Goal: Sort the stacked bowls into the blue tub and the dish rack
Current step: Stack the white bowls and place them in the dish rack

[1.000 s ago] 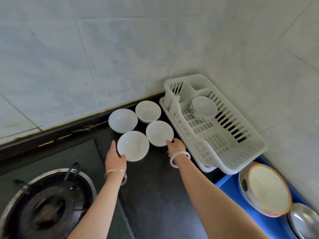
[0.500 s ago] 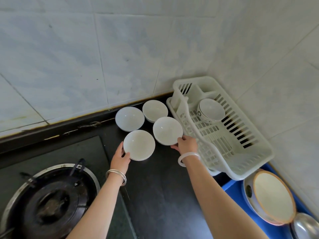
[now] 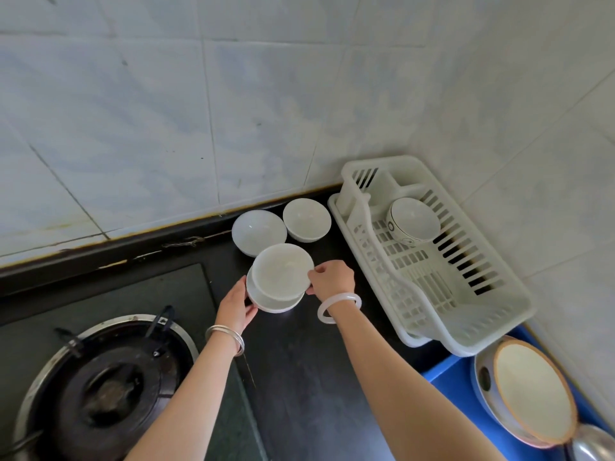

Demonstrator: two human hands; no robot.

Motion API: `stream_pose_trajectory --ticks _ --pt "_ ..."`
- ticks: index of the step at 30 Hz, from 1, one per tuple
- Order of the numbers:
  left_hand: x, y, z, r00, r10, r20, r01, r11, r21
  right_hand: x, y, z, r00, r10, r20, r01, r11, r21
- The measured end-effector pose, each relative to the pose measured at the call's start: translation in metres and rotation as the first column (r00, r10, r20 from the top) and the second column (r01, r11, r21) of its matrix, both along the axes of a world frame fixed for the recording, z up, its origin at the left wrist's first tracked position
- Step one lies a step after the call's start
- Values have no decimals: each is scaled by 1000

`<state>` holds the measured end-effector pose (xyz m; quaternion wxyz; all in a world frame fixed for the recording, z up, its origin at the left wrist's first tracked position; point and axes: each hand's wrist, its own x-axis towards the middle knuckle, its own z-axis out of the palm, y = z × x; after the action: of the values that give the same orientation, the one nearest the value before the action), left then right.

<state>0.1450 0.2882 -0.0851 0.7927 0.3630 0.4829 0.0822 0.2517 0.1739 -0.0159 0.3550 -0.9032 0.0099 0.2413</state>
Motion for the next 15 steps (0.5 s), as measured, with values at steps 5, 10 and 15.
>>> stream_pose_trajectory --ticks 5,10,15 --pt "-2 -2 -1 998 -57 38 54 995 78 -6 4 -9 1000 25 -14 -26 998 -55" --pt "-3 1 -2 998 -60 4 59 995 75 -7 4 -15 999 50 -7 -51 993 -104" --pt "-2 3 -3 995 -90 -34 93 989 111 0 0 -18 994 99 -47 -103 989 -104"
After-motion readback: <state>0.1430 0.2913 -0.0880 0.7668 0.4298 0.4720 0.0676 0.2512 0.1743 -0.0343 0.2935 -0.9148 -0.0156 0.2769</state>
